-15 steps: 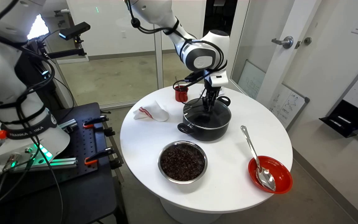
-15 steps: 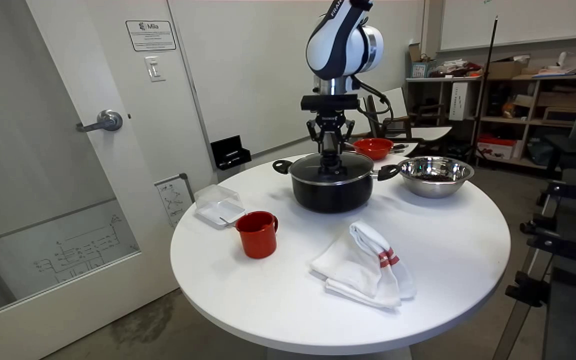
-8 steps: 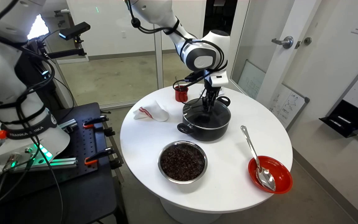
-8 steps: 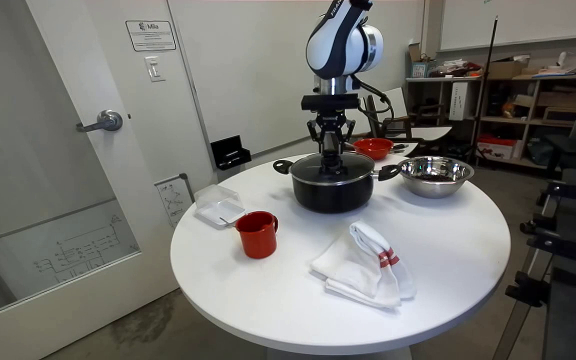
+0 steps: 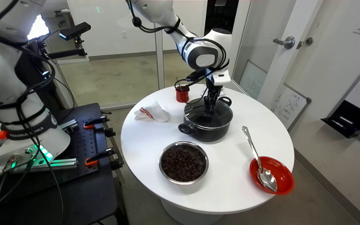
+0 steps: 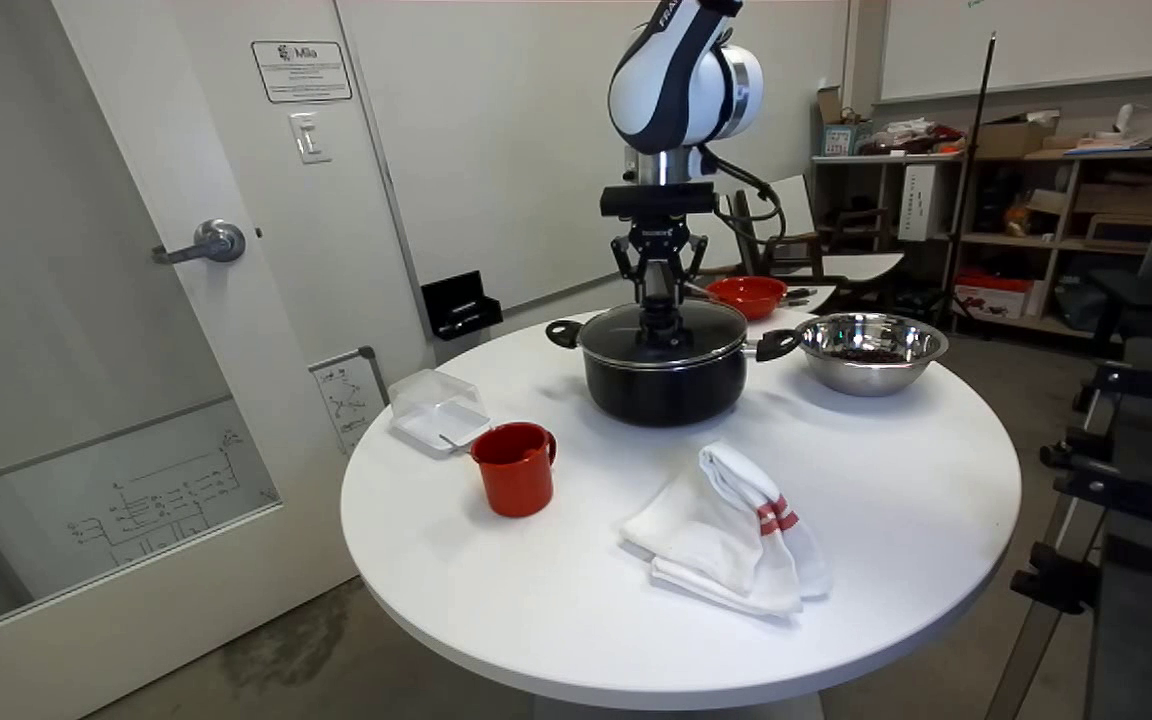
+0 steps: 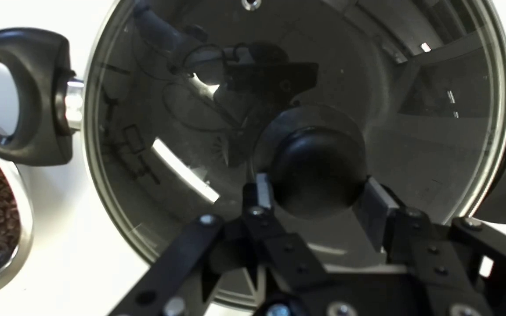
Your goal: Remove the lid from the pot
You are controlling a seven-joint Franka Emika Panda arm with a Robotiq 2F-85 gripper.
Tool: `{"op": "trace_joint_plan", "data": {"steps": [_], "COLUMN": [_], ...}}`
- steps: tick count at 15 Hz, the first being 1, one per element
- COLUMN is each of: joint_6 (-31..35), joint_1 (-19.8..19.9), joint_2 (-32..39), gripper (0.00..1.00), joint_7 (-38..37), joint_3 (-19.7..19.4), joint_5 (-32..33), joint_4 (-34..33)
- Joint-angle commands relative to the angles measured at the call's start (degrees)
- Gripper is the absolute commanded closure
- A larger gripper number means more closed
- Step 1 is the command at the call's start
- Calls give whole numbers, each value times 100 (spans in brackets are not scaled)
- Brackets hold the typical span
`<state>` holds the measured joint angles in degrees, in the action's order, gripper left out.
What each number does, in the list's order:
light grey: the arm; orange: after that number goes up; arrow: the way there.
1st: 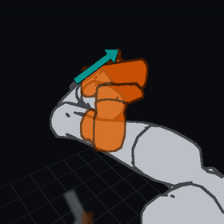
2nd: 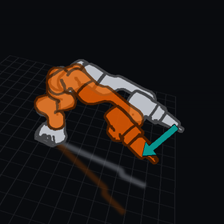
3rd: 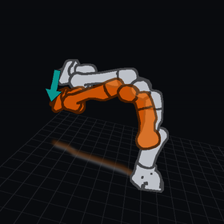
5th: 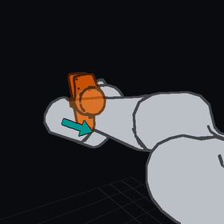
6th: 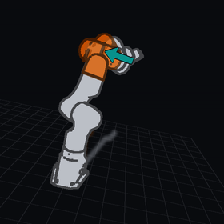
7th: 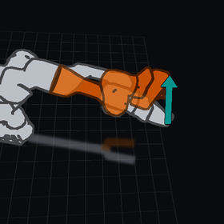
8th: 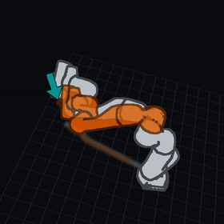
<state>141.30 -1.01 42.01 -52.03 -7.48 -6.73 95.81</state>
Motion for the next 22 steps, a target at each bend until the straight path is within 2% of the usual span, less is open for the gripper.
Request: {"op": "trace_joint_plan", "data": {"steps": [1,9,17,22], "joint_6": [-346,-1062,-1318,-1619], "joint_1": [-79,-212,-687,-800], "joint_2": [-262,-166,233,513], "gripper": [76,76,76,76], "joint_7": [119,61,105,196], "joint_3": [-57,-51,54,156], "joint_5": [49,240,677,724], "joint_4": [-176,-794,-1474,-1945]}}
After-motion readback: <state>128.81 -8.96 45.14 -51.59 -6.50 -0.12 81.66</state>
